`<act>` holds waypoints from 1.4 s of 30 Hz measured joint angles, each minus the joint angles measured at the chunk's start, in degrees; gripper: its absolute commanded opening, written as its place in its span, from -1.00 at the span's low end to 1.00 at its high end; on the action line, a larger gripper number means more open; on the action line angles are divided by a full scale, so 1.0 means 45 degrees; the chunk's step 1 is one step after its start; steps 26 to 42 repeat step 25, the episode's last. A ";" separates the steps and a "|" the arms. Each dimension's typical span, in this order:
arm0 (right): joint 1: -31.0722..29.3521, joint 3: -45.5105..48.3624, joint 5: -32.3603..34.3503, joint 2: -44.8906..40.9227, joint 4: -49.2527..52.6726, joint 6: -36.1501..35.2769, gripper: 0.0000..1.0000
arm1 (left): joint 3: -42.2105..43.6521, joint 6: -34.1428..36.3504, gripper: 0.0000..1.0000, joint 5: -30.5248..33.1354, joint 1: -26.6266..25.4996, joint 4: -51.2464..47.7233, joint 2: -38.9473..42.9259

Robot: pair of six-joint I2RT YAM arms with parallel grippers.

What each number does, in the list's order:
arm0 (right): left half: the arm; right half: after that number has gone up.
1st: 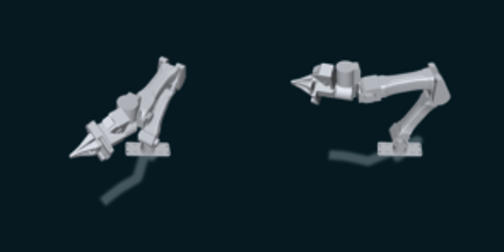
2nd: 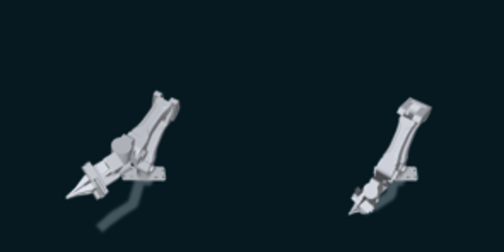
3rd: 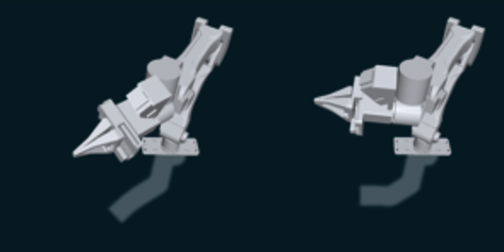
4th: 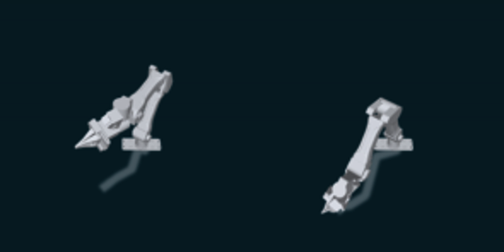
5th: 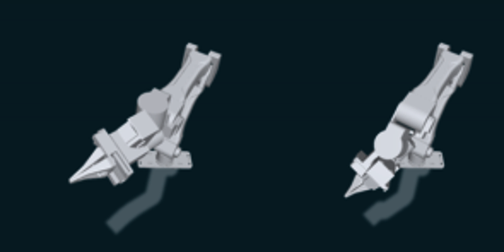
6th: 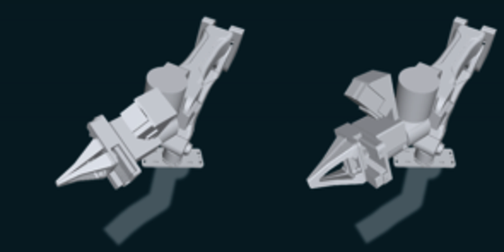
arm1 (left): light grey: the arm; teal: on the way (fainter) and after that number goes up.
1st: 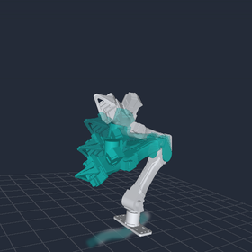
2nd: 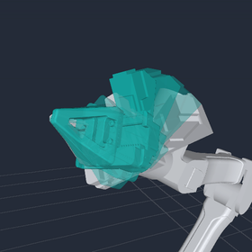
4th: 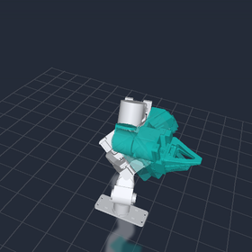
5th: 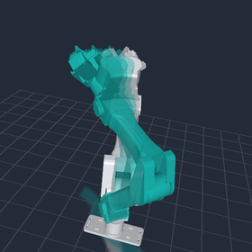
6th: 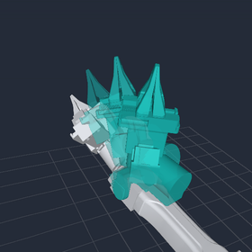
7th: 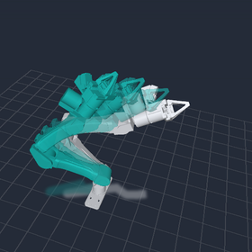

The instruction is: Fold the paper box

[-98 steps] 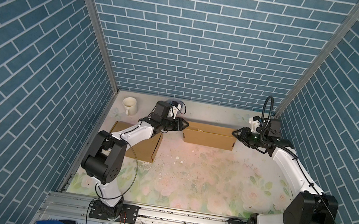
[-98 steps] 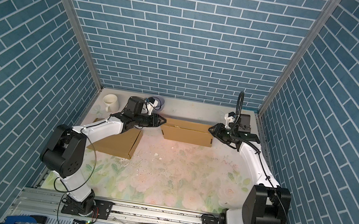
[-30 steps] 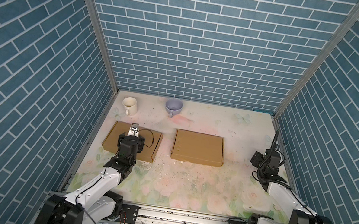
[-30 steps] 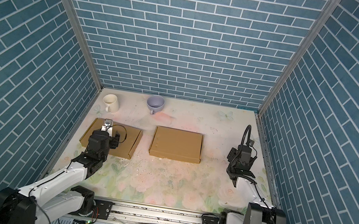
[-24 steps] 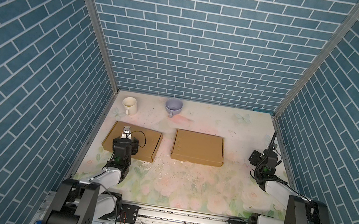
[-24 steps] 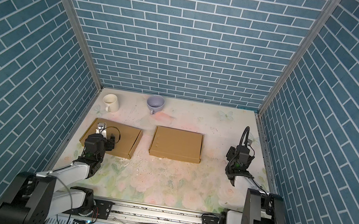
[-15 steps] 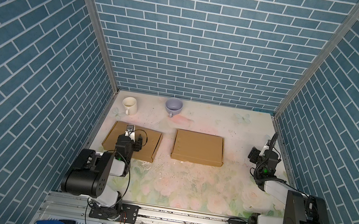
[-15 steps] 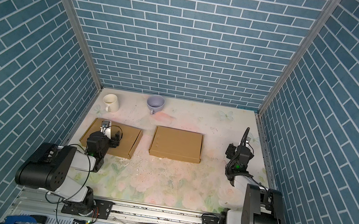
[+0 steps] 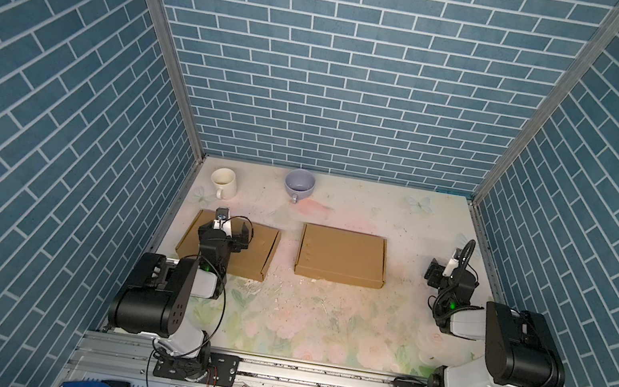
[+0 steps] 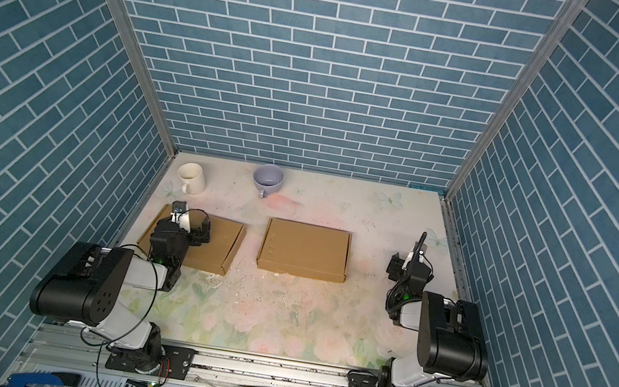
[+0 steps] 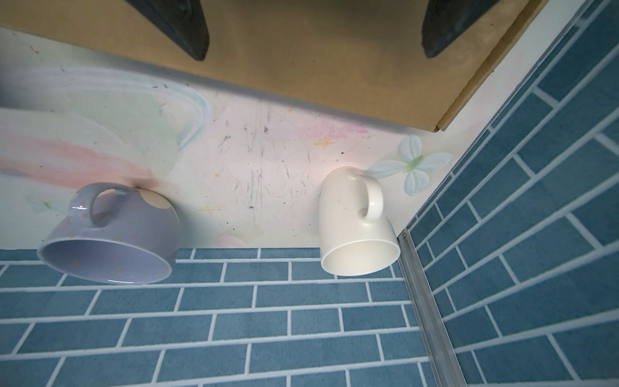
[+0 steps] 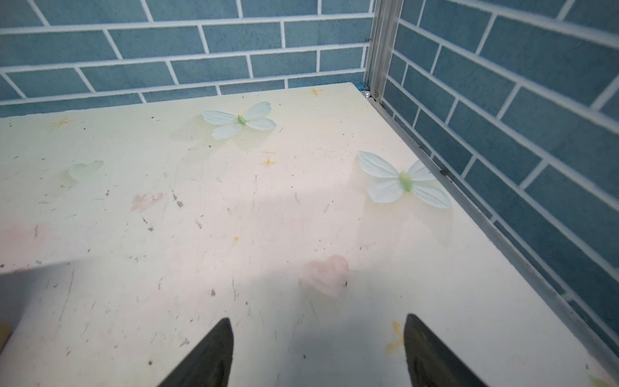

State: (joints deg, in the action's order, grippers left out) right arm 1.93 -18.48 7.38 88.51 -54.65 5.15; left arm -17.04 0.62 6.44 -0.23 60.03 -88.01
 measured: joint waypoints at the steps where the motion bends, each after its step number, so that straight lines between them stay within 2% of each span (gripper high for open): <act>1: 0.0029 -0.0170 -0.0005 0.0000 0.0097 0.0010 0.60 | 0.0010 0.0005 0.99 -0.0005 0.0000 0.0005 0.0000; 2: 0.0058 -0.0257 -0.0005 -0.0005 0.0126 0.0024 0.65 | 0.0015 0.0000 0.99 -0.0010 0.0000 0.0010 0.0000; 4: 0.0092 -0.0345 -0.0010 -0.0005 0.0257 0.0151 0.97 | 0.0019 0.0005 0.99 -0.0015 0.0000 0.0005 0.0000; 5: 0.0102 -0.0345 -0.0024 -0.0005 0.0335 0.0160 0.98 | 0.0015 0.0005 0.99 -0.0015 0.0000 0.0005 0.0000; 23: 0.0136 -0.0345 -0.0024 -0.0005 0.0724 0.0126 0.98 | -0.0651 0.0282 0.99 -0.0384 -0.0102 -0.1491 0.0000; 42: 0.0136 -0.0345 -0.0019 -0.0005 0.0729 0.0126 0.98 | -0.0738 0.0345 0.99 -0.0364 -0.0146 -0.1486 0.0000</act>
